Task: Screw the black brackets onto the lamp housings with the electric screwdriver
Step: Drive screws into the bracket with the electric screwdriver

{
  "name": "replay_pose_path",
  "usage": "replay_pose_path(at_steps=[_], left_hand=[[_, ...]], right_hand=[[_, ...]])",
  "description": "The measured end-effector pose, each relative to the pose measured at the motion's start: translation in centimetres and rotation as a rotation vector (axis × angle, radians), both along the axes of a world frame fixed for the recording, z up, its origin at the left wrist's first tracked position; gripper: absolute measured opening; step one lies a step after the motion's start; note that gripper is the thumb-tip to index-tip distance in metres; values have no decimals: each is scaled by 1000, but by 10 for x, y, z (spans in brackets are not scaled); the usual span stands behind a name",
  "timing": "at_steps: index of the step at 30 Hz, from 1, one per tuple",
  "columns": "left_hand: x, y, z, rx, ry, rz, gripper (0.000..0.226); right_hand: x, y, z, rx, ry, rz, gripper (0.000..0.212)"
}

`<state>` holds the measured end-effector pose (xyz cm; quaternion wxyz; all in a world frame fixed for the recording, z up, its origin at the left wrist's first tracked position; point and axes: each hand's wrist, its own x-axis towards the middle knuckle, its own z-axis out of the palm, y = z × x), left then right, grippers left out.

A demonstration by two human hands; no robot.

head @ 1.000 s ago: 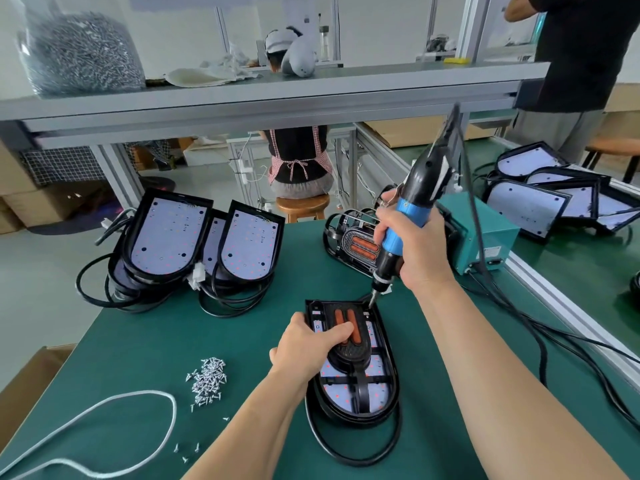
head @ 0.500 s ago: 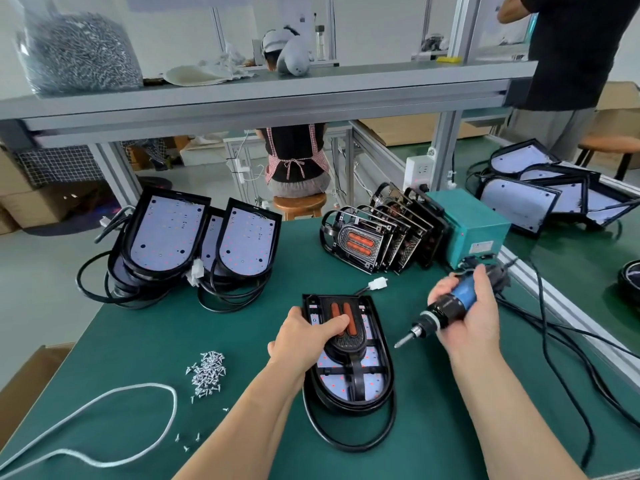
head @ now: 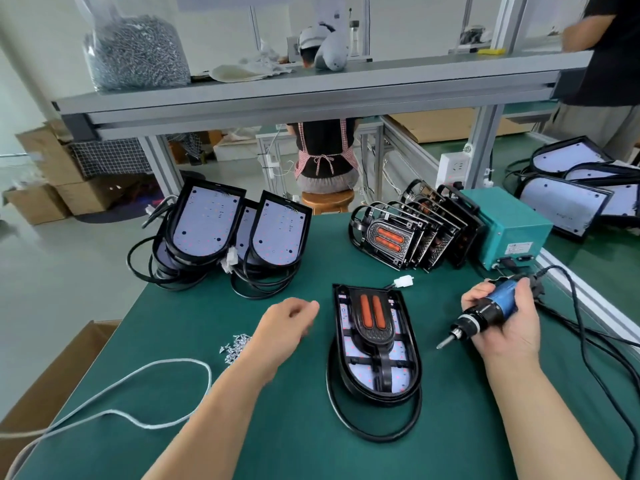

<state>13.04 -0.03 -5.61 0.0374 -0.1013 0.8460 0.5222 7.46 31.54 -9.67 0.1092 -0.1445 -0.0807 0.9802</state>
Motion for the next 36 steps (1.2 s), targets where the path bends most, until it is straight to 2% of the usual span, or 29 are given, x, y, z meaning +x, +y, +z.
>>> replay_pose_path(at_steps=[1,4,8,21,24,28,31,36], left_hand=[[4,-19,1,-89,19,-23,12],[20,-66,8,-364,-50,-178,18],[36,-84,10,-557,-158,-331,20],[48,-83,4,-535,-138,-382,21],[49,-71,4,-428,16,-307,23],[52,-36,8,-13,157,-84,25],[55,-7,14,223,212,-61,28],[59,37,15,478,206,-27,20]], right_hand=[[0,-1,0,2,2,-2,36],[0,-4,-1,13,6,-7,34],[1,-5,0,13,13,-2,32],[5,-6,1,0,18,2,34],[6,-9,5,-18,11,10,34],[9,-18,10,-17,-23,-1,33],[13,-27,20,30,-51,-24,27],[30,-48,56,108,-45,-66,18]])
